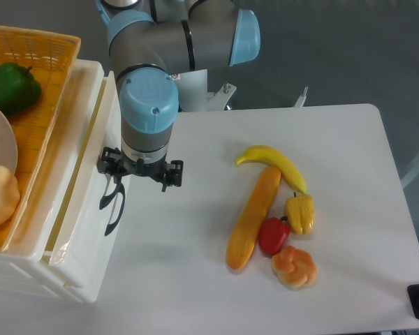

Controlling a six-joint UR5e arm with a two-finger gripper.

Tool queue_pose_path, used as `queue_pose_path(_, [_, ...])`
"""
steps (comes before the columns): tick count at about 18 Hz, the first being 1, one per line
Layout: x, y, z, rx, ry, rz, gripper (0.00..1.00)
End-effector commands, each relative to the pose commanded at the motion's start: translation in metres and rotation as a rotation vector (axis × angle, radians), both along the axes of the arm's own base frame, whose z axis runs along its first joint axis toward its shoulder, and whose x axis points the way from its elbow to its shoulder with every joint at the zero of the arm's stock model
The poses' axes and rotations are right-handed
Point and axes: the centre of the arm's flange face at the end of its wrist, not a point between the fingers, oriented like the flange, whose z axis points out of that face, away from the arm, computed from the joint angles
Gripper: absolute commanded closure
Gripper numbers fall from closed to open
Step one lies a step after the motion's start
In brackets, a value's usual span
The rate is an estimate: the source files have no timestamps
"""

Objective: Slide the top white drawer open
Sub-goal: 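Pull the handle outward, sliding the upper drawer out of the cabinet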

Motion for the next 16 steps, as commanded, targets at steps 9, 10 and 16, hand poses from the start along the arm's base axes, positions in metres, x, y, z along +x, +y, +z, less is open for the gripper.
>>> queue_pose_path(9, [-0.017, -0.003, 0.000, 0.009, 0.006, 0.005, 0.00])
queue_pose_path(10, [-0.017, -0.003, 0.000, 0.010, 0.006, 0.003, 0.00])
queue_pose_path(16, [-0.017, -0.003, -0.001, 0.010, 0.000, 0.005, 0.00])
